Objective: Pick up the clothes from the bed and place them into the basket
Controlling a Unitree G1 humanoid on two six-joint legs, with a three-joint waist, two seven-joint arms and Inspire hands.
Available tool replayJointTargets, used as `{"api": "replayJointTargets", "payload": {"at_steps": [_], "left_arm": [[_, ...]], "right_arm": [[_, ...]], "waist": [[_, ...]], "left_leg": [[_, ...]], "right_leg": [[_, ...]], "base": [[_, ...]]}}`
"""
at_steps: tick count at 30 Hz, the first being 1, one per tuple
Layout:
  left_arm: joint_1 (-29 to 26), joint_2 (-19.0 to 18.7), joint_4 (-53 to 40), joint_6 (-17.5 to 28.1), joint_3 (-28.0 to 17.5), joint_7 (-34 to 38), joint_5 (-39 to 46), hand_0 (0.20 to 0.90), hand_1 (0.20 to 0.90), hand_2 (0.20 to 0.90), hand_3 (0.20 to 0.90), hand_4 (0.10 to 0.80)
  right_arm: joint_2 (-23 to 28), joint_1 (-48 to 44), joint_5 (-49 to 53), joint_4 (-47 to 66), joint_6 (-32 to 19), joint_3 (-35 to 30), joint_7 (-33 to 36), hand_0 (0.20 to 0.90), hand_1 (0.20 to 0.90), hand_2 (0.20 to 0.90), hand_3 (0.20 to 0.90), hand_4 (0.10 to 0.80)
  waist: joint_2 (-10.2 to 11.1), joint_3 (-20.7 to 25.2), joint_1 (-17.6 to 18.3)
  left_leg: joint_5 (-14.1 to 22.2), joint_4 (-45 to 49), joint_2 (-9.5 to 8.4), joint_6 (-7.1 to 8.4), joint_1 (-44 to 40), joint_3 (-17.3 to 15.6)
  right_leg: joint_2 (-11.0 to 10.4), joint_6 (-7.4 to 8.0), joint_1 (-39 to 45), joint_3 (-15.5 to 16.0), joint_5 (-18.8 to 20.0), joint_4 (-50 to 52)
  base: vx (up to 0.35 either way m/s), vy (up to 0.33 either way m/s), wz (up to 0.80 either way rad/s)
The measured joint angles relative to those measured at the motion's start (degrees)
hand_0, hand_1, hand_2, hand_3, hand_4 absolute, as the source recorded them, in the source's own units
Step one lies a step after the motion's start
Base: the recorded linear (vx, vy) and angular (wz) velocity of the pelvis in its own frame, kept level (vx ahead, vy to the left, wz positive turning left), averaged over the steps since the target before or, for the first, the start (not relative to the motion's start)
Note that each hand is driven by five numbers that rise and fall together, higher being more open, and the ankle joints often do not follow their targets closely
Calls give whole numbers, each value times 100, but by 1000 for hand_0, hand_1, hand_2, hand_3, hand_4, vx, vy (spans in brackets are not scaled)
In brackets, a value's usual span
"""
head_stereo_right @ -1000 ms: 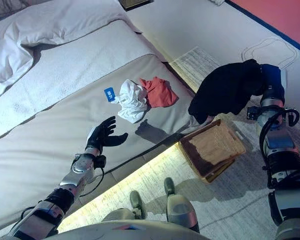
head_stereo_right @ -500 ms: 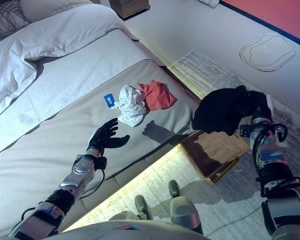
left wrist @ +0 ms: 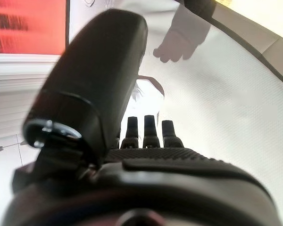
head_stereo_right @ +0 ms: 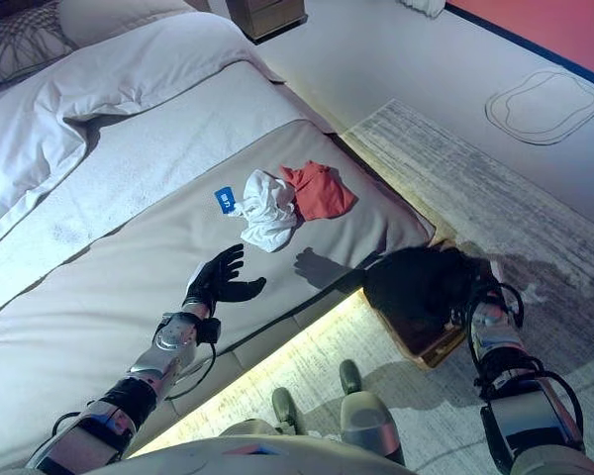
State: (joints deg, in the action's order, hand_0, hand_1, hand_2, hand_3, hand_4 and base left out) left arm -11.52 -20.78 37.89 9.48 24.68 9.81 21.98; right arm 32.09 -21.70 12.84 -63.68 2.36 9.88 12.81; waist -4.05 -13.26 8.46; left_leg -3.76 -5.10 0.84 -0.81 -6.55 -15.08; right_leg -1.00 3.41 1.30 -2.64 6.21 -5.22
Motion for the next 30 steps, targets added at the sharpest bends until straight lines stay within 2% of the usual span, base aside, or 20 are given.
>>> {"api": "replayJointTargets", "payload": {"at_steps": [2, 13, 24, 30], "left_arm": [[-1, 2, 3, 1, 29, -11, -1, 900, 900, 900, 900, 800], [-1, -4, 8, 18, 71, -136, -13, 900, 900, 900, 900, 800], [-2, -16, 8, 51, 214, -113, 8, 900, 900, 900, 900, 800], [-2, -16, 14, 53, 212, -45, 10, 900, 900, 900, 900, 800]], "right_arm": [[1, 0, 4, -370, 159, -6, -46, 900, 900, 900, 900, 800], [0, 25, -119, -589, 224, -17, 91, 900, 900, 900, 900, 800], [2, -116, -514, -250, 108, 2, 454, 900, 900, 900, 900, 800], [3, -254, -707, -176, 120, 24, 585, 900, 900, 900, 900, 800]], "waist": [[-48, 31, -80], [-83, 56, -192], [-84, 62, -207], [-84, 62, -228]], "left_leg": [[-2, 0, -2, 3, 5, 27], [-7, -13, -5, 10, 21, 106], [-7, -14, -7, 9, 35, 123], [-31, -2, -10, 14, 85, 247]], "right_leg": [[-5, 1, 2, 20, -1, -1], [-15, 0, 12, 82, -2, -3], [-15, -1, 7, 93, -2, -2], [-26, -2, 9, 186, -2, -1]], "base": [[0, -20, 5], [5, -8, 2], [1, 0, 0], [18, -8, 10]]}}
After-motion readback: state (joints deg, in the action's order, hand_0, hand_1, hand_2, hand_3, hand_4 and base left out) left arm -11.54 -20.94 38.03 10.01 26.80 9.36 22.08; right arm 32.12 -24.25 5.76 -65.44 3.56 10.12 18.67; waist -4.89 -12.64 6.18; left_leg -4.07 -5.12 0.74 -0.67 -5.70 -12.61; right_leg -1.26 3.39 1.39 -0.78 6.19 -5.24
